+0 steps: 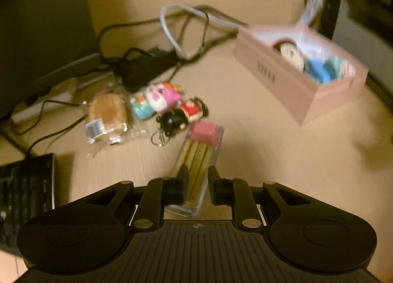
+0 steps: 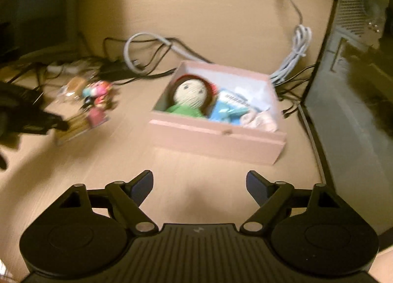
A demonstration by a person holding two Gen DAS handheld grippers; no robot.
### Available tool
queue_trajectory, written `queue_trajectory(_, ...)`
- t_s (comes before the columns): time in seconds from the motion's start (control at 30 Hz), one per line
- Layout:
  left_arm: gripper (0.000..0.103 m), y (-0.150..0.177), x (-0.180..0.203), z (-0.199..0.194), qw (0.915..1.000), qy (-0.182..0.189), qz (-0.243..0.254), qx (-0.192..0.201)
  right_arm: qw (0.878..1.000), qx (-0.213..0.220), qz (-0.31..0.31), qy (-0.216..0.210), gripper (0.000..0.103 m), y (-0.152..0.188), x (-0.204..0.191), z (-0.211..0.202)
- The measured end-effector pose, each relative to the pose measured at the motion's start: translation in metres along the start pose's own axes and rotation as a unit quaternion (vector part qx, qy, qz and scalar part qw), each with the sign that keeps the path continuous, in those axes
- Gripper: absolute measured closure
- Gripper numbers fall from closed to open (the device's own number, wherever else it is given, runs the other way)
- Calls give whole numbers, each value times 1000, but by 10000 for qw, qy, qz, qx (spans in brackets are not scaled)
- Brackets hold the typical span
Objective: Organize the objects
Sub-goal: 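Reach the left gripper to the wooden stick pack with pink cap and grasp it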
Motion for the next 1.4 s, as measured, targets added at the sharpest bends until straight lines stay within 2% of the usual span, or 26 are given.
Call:
queue_trajectory(0.2,81,-22,-3,15,9998,196,-18,27,9998,-209,36,-53,13,18,-9,0)
queue_trajectory(0.47,81,-42,-19,29,9991,29,-426,43,9996,-276,7,-68,9,23,-13,4)
queue_trajectory(0.67,81,-47,-20,33,9989,-9,-468,33,9993,-345,-32,-146,8,28,-19,11)
queue_trajectory(0.8,78,-40,-13,26,9973,289,-671,-49,9992,-342,-9,-198,8,31,-20,13)
queue_trajectory(1.07,77,4,38,-9,9962,772,-402,48,9988,-366,157,-277,8,30,-19,21)
queue_trajectory(1.17,77,7,42,-12,9971,604,-422,167,9987,-398,151,-296,8,29,-21,26)
queue_trajectory(1.33,79,7,28,-10,9978,-170,-546,320,9987,-369,64,-336,8,26,-28,29)
queue_trajectory(1.4,79,6,23,-9,9976,-272,-539,352,9986,-383,51,-367,8,27,-30,30)
Point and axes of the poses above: each gripper's, at about its wrist camera, not at the fingertips, and z roughly the way its jaws point, x to its right, y to its underside, the point moved 9 cm from there along z, roughly the way its jaws point, and after that the axes turned 8 degrees about -x, right-handed, at the moved point
